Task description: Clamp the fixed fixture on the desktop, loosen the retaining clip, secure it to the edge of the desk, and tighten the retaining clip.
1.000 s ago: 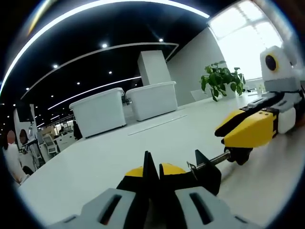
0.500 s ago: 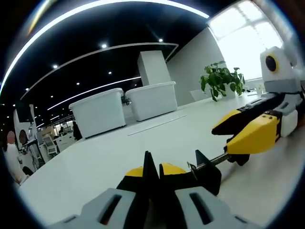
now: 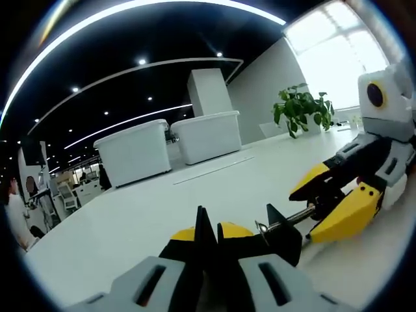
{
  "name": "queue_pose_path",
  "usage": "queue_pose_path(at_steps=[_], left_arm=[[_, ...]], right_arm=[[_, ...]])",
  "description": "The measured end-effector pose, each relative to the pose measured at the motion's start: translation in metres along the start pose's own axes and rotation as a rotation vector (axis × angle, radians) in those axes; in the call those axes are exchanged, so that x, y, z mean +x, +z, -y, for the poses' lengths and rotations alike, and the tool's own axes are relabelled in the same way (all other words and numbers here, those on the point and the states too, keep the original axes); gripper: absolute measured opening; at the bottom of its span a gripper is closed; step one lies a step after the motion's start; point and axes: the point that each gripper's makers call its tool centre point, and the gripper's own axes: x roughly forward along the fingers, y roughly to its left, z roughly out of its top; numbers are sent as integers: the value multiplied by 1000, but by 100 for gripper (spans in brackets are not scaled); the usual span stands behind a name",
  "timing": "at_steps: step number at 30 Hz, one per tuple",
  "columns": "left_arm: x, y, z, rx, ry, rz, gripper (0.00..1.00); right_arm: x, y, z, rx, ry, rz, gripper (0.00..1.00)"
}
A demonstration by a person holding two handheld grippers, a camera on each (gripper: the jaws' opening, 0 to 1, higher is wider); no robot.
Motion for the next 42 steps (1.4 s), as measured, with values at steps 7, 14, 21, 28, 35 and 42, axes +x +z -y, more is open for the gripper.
queue_pose_path(at_steps=[7, 14, 21, 28, 35, 42], left_arm=[[0, 0, 0, 0, 1, 0, 9], [-1, 0, 0, 0, -1, 1, 9], [0, 0, -1, 1, -3, 1, 9], [0, 0, -1, 0, -4, 1, 9], [0, 0, -1, 0, -2, 0, 9], [0, 0, -1, -2, -3, 1, 9]], right_arm=[[2, 1, -2, -367, -39, -53, 28], [2, 1, -3, -327, -50, -51, 28], [-12, 28, 13, 119, -31, 125, 28], [-8, 20, 12, 215, 10, 93, 25], [-2, 9, 3, 197, 30, 35, 25], [-2, 11, 0, 11, 4, 55, 24]])
